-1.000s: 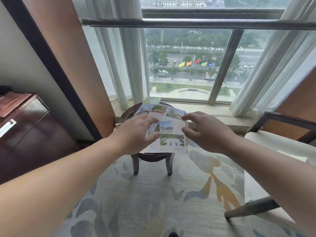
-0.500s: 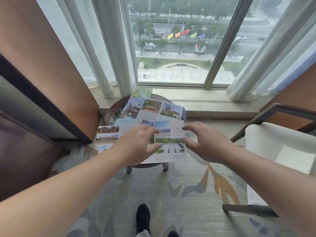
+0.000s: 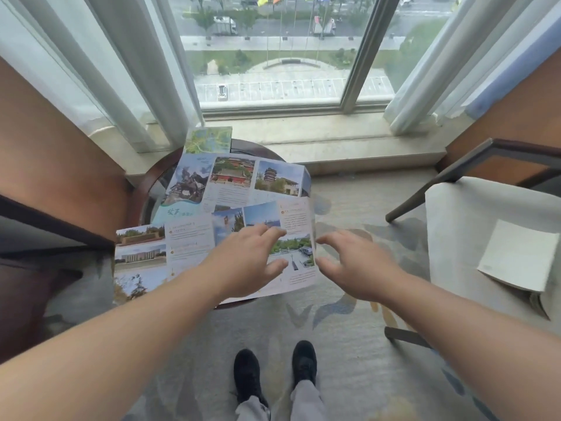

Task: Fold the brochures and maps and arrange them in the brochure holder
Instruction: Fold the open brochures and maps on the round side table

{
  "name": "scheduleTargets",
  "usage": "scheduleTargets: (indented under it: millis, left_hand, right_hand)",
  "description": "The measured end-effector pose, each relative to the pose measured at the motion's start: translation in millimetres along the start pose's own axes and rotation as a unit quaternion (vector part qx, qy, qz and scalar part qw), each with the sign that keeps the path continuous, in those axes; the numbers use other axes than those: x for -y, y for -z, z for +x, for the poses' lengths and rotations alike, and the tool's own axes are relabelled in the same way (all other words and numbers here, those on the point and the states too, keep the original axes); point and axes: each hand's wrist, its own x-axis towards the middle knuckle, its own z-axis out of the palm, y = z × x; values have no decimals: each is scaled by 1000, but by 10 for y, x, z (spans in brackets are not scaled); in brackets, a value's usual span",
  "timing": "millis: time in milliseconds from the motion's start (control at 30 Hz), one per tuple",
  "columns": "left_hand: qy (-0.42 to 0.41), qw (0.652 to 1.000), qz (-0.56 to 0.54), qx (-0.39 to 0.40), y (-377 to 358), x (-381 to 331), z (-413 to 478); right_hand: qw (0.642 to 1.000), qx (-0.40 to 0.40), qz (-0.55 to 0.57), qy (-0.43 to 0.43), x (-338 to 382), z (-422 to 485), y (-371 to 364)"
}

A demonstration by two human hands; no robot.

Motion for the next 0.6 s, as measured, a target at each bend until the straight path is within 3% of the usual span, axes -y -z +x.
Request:
scheduleTargets:
  millis: [400,600]
  left_hand:
    - [18,998,-32,51,-602,-138,678]
    - [42,997,54,19,-817,-20,785]
  right_hand:
    - [997,44,58,1,-458,589,-299]
    - [992,38,101,-62,-640,900,-577]
